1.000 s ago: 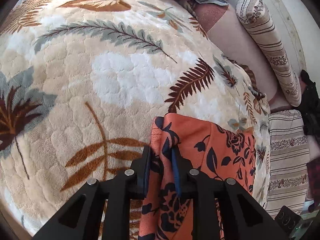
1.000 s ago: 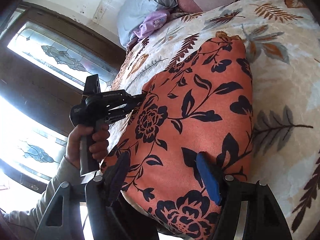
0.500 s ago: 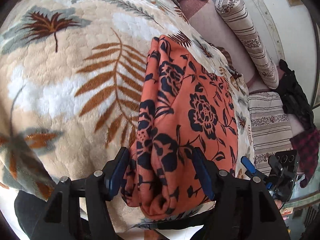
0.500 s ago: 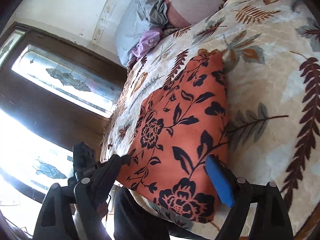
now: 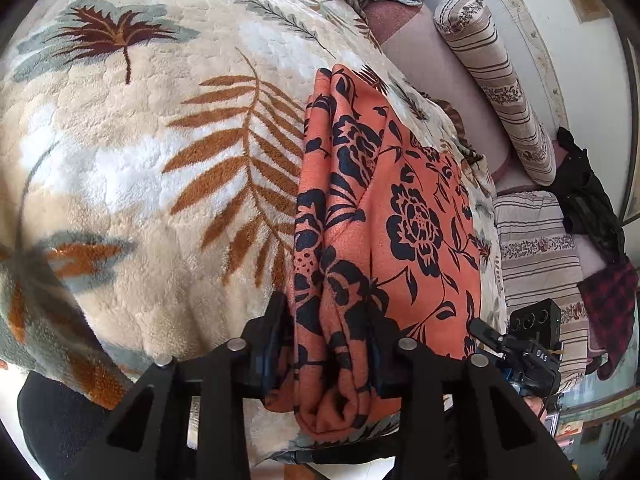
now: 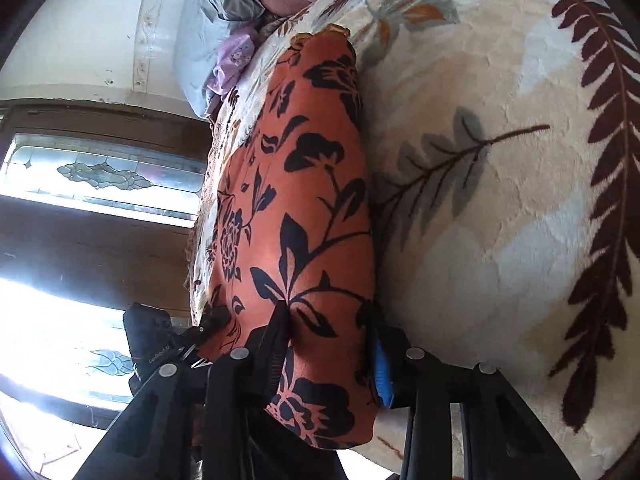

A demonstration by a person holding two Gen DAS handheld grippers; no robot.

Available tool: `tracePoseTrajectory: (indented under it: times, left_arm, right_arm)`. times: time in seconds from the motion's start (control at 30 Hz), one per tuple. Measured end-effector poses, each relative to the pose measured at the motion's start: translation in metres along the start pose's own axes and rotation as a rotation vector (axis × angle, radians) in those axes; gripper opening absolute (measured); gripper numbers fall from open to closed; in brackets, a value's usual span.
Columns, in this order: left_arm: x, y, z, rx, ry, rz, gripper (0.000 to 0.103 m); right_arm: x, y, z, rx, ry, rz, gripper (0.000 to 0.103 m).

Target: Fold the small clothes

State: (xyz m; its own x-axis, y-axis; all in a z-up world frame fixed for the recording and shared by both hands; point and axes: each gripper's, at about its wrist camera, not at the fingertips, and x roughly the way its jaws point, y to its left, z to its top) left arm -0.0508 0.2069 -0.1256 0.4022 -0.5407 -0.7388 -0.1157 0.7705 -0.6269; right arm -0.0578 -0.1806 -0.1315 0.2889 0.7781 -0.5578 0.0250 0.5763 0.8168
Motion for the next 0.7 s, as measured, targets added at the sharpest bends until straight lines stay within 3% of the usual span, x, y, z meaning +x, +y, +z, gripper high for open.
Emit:
tracePoseTrajectory:
  times: [0.07, 0.1, 0.17, 0.23, 0.37, 0.47, 0.7]
  left_arm:
    - [-0.017, -0.005, 0.008, 0.032, -0.047, -0.001, 0.051]
    - [-0.024, -0.01, 0.015, 0.058, -0.079, -0.015, 0.068]
    - [-0.028, -0.016, 0.031, 0.082, -0.116, -0.026, 0.085]
    - [-0.019, -0.016, 0.046, 0.075, -0.112, -0.035, 0.085]
    - [0.027, -0.009, 0.052, 0.037, 0.011, -0.004, 0.082]
    - [0.029, -0.02, 0.043, 0.117, -0.029, 0.067, 0.077]
    - [0.03, -0.045, 0.035, 0.229, -0.056, 0.255, 0.076]
  right_arm:
    - [-0.017, 0.004, 0.002, 0.001, -0.063, 0.02, 0.085]
    - [-0.024, 0.006, 0.006, 0.002, -0.101, 0.029, 0.09]
    - [-0.03, 0.007, 0.02, 0.018, -0.134, 0.048, 0.091]
    - [-0.021, 0.004, 0.034, 0.049, -0.123, 0.051, 0.091]
    - [0.021, 0.001, 0.043, 0.077, -0.02, 0.056, 0.091]
    - [0.033, 0.016, 0.037, -0.018, -0.005, 0.022, 0.091]
    - [0.032, 0.02, 0.034, -0.017, -0.01, 0.003, 0.09]
